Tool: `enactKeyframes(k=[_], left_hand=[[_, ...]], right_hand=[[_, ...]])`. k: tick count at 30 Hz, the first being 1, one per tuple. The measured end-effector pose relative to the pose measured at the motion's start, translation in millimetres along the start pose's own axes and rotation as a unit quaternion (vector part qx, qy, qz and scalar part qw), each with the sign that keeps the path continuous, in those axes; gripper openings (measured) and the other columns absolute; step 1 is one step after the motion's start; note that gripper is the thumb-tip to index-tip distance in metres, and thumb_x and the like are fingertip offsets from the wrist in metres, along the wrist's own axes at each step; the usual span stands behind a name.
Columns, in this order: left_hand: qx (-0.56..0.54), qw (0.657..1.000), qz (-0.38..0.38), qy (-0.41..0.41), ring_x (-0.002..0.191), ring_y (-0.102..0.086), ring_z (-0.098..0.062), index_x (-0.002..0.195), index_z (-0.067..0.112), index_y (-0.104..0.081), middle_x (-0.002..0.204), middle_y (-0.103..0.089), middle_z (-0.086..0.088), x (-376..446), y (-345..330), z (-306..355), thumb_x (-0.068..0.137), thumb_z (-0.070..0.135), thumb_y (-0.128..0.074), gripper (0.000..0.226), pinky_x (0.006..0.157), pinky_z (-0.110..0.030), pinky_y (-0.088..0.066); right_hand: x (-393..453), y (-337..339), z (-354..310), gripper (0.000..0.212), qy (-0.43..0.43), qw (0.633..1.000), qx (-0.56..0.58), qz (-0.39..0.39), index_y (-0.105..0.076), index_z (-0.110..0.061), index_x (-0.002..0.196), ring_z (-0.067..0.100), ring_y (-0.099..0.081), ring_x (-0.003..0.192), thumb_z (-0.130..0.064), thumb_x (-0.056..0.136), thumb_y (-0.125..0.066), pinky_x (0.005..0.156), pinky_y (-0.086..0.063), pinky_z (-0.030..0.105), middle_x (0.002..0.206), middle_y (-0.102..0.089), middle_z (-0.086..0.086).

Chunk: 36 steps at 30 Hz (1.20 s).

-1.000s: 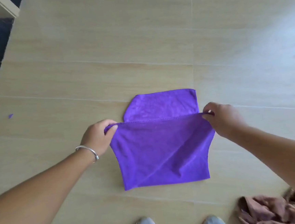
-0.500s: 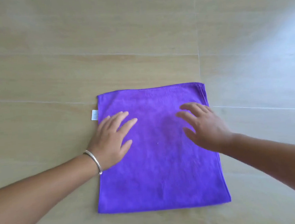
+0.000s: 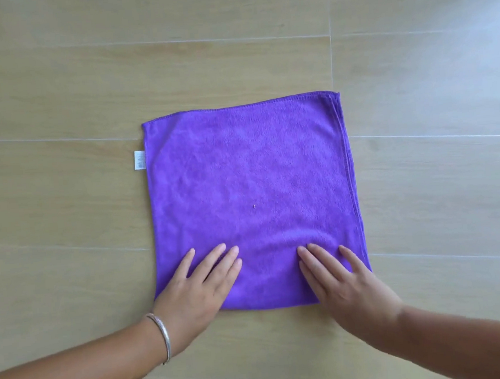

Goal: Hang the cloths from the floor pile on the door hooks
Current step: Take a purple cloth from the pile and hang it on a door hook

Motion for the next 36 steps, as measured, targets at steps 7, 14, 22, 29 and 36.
enactKeyframes(k=[7,14,22,29,36], left_hand=[[-0.12,0.941,-0.181,0.259,0.127,-0.047,-0.02,0.135,0.027,-0.045,0.143,-0.044,0.002,-21,14,-64,0.086,0.009,-0.043,0.053,0.086,-0.034,-0.05],[-0.163,0.927,-0.083,0.327,0.088,-0.063,-0.029,0.092,0.023,-0.06,0.093,-0.065,0.002,-47,143,-117,0.07,0.007,-0.053,0.028,0.061,-0.03,-0.039],[-0.202,0.93,-0.051,0.301,0.073,-0.052,-0.022,0.087,0.029,-0.06,0.084,-0.063,0.007,-88,352,-140,0.071,0.012,-0.051,0.024,0.058,-0.028,-0.03],[-0.359,0.877,0.042,0.316,0.076,-0.059,-0.022,0.079,0.037,-0.065,0.073,-0.065,0.015,-171,619,-164,0.059,0.018,-0.035,0.041,0.063,-0.028,-0.046],[-0.339,0.894,0.122,0.265,0.073,-0.06,-0.028,0.07,0.035,-0.058,0.065,-0.061,0.007,-218,877,-177,0.065,0.024,-0.033,0.028,0.067,-0.037,-0.05]], right_hand=[[-1,33,47,0.028,-0.209,0.96,0.165,-0.092,-0.057,-0.02,0.103,0.026,-0.058,0.099,-0.008,0.085,-0.039,0.063,-0.042,0.033,0.105,-0.058,-0.001],[-32,170,77,0.028,-0.241,0.96,0.138,-0.039,-0.047,-0.021,0.097,0.025,-0.055,0.08,-0.001,0.077,-0.045,0.06,-0.029,0.03,0.079,-0.049,-0.003],[-93,377,111,0.031,-0.243,0.962,0.113,-0.043,-0.047,-0.021,0.102,0.025,-0.053,0.071,-0.003,0.078,-0.045,0.057,-0.034,0.03,0.089,-0.058,-0.003],[-191,654,136,0.038,-0.232,0.938,0.239,0.094,-0.064,-0.02,0.101,0.029,-0.058,0.082,0.0,0.079,-0.04,0.063,-0.046,0.032,0.096,-0.064,-0.003],[-271,898,160,0.017,-0.235,0.947,0.163,0.144,-0.063,-0.028,0.098,0.021,-0.057,0.082,-0.026,0.083,-0.054,0.062,-0.043,0.029,0.088,-0.064,-0.007]])
Point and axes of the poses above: each hand's wrist, its own x-axis towards the middle knuckle, its own y-axis out of the back of the hand, z = x × y, the point moved 10 cm from there along x, towards the middle knuckle
